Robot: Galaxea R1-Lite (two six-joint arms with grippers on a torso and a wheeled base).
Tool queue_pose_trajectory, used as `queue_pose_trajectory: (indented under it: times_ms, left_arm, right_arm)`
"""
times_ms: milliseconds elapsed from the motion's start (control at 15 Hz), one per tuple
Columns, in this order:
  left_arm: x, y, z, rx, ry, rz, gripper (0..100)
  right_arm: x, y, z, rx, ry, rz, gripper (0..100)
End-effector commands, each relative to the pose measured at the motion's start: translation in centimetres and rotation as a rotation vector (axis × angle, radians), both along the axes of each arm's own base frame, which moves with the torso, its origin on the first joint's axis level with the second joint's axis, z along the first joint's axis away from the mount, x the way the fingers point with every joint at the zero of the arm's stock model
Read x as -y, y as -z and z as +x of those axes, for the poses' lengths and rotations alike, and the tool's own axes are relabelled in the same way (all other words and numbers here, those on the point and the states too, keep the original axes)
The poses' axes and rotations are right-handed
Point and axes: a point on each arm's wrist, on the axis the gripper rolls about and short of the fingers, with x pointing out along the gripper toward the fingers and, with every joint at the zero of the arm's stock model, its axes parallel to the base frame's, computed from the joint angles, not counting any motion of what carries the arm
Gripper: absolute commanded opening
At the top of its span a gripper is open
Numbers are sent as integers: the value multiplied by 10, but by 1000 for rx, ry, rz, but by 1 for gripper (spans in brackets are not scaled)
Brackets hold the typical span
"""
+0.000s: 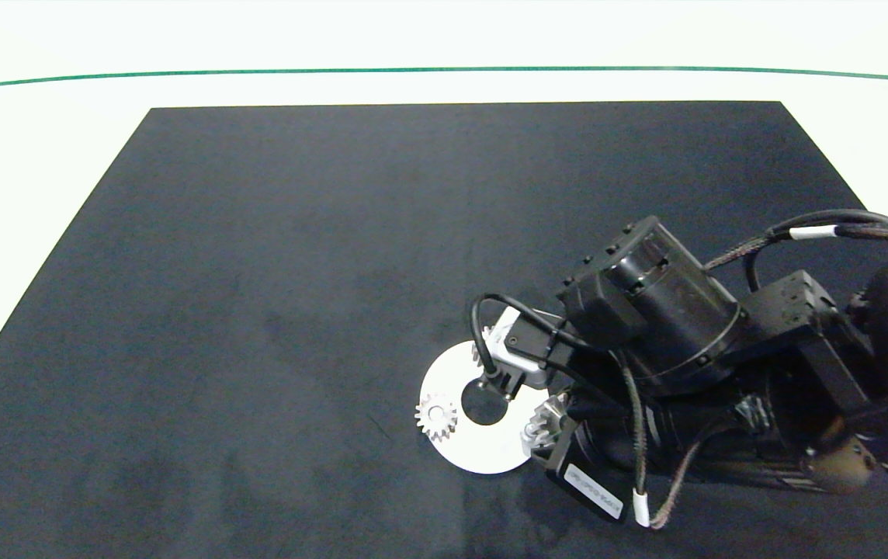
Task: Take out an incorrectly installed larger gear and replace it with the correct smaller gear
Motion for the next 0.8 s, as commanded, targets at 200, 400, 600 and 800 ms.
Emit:
queue_pose_trajectory:
  times_ms: [200, 400, 600, 800]
  left_arm:
    - [0, 0, -1, -3, 0, 1, 100]
    - [0, 0, -2, 1, 0, 1, 100]
    - [0, 0, -2, 4, -1, 2, 100]
    - [0, 0, -2, 4, -1, 2, 100]
  right_arm:
    - [36, 10, -27, -34, 24, -33, 28]
    - [39, 31, -30, -79, 48, -60, 28]
    - [34, 54, -26, -67, 51, -47, 28]
    - [31, 64, -24, -78, 52, -60, 28]
